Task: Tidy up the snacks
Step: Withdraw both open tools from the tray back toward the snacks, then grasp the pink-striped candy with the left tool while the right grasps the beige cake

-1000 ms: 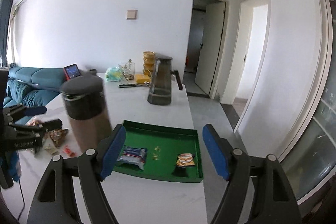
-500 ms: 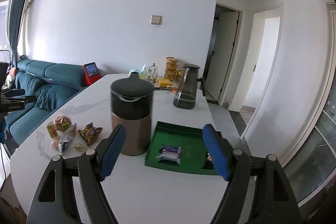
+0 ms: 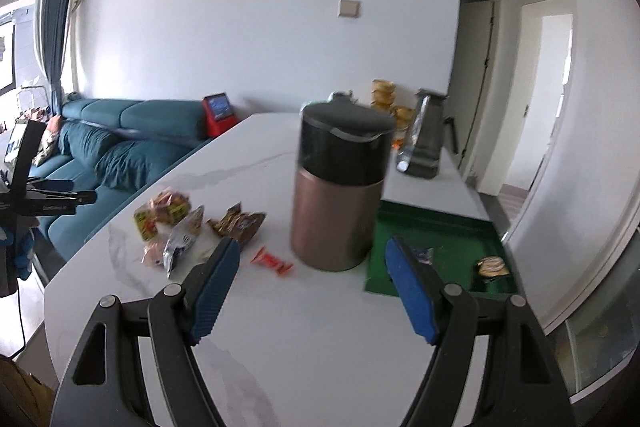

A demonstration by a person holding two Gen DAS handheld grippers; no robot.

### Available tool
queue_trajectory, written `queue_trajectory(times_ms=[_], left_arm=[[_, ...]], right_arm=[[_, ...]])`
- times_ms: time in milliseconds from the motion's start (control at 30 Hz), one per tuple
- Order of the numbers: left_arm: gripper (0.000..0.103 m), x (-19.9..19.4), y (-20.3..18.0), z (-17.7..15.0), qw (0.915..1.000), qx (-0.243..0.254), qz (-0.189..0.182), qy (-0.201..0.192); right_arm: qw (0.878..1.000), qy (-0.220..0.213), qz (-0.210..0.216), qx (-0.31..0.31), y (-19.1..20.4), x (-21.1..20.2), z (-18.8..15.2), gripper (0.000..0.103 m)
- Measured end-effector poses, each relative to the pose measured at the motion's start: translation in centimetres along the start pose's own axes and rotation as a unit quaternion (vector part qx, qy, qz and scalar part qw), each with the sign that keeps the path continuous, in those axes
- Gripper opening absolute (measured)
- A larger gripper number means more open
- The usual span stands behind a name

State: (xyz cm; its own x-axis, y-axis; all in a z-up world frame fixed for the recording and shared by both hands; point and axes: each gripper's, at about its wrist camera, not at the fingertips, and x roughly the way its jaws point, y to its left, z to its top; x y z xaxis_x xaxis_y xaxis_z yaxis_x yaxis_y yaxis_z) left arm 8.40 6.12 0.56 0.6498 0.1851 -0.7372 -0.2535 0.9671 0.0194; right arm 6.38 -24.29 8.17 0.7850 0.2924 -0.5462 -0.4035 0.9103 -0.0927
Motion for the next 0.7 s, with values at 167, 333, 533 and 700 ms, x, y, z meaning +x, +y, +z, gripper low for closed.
queue_trajectory(times_ms=[167,333,533,700], left_arm=[[0.068,1.9,-0.6,-1.0,0.9996,-0.005,-0.007,0.026],[0.068,4.2,-1.1,-1.7,0.9987,-0.011,0.003,0.05],[0.068,7.0,-1.3,-2.6,0.9968,-0.031,0.021,0.071],[0.068,8.6,-1.6,-2.9,0.9953,-0.041,0.028,0.083]], right_arm=[[0.999,0.023,0.021,-0.007,1.3,2.8,-1.0,0.101],[0.997,0.048,0.054,-0.02,2.5,6.2,-2.1,0.101],[0.993,0.075,0.087,-0.034,3.5,10.3,-3.3,0.101],[0.988,0.092,0.116,-0.049,4.6,13.4,-3.6,0.101]])
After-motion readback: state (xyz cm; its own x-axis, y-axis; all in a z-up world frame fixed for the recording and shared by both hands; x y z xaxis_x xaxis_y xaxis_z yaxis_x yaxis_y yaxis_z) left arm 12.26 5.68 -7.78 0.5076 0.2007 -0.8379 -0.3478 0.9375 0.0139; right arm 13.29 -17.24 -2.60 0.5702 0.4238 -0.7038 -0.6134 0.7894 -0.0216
